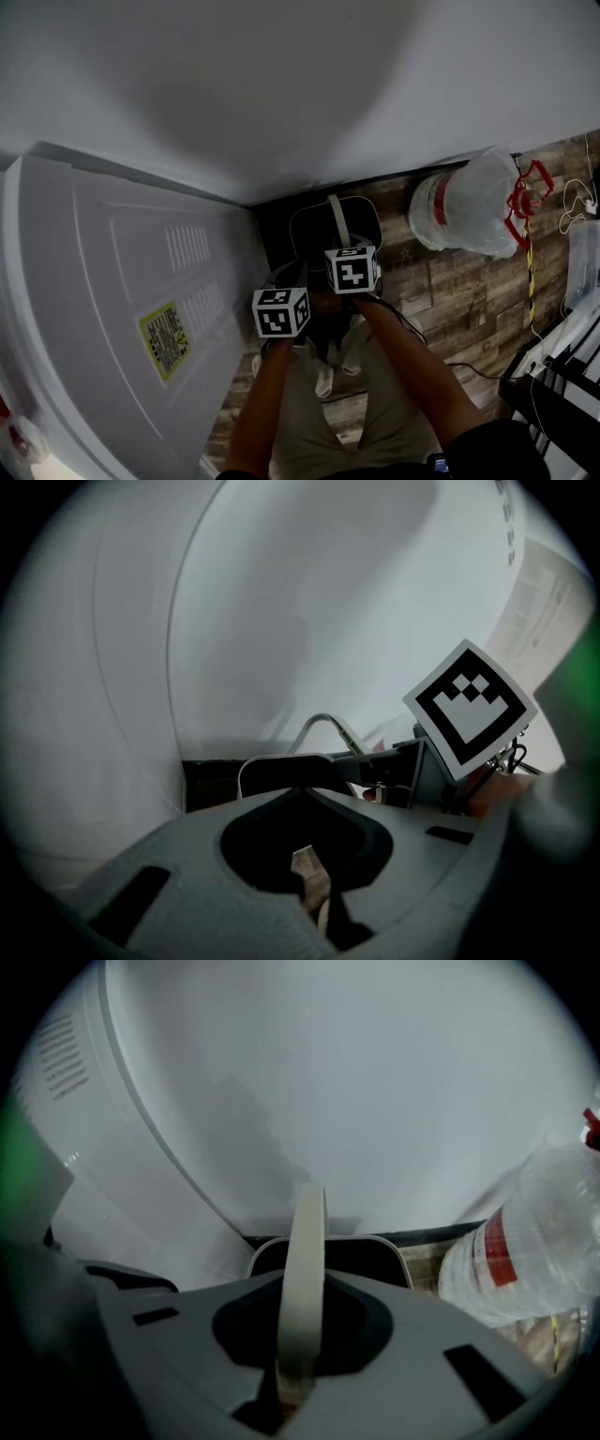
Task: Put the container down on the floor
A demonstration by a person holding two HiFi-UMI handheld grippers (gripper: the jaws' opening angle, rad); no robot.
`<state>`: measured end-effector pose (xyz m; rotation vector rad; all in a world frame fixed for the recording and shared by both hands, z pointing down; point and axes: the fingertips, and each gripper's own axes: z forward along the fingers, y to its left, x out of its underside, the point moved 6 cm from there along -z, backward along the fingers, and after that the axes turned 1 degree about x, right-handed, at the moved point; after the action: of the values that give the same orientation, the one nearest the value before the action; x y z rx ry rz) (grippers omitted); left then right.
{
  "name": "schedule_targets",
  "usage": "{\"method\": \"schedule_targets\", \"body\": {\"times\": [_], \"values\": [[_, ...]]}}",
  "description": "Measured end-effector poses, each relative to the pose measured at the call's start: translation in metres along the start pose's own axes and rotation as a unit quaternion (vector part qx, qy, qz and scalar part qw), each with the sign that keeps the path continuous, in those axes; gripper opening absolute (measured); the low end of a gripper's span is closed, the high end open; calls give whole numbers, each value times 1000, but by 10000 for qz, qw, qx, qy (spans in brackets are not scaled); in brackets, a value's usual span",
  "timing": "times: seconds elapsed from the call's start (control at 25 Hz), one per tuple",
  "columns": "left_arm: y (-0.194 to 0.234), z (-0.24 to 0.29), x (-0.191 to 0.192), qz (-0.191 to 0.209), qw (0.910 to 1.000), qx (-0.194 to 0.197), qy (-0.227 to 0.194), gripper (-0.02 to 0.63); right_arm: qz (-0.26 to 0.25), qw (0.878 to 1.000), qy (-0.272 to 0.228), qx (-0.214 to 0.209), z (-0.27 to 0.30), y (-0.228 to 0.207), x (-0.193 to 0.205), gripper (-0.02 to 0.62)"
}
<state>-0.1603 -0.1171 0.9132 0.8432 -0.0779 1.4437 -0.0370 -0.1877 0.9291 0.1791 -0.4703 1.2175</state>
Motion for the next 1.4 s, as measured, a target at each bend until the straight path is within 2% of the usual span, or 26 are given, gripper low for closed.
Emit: {"method": "schedule_targets", "body": {"times": [0.48,0.88,1.4], "values": [[5,9,10,-75,9999,-49,63,17,-45,9999,0,-129,10,5,6,34],[-13,16,12,-8,9998,43,182,17,-80,9993,344,-81,2,-12,23,34],[-37,31,20,50,9991,216,348,17,-104,9993,338,-144,0,-27,36,34]]}}
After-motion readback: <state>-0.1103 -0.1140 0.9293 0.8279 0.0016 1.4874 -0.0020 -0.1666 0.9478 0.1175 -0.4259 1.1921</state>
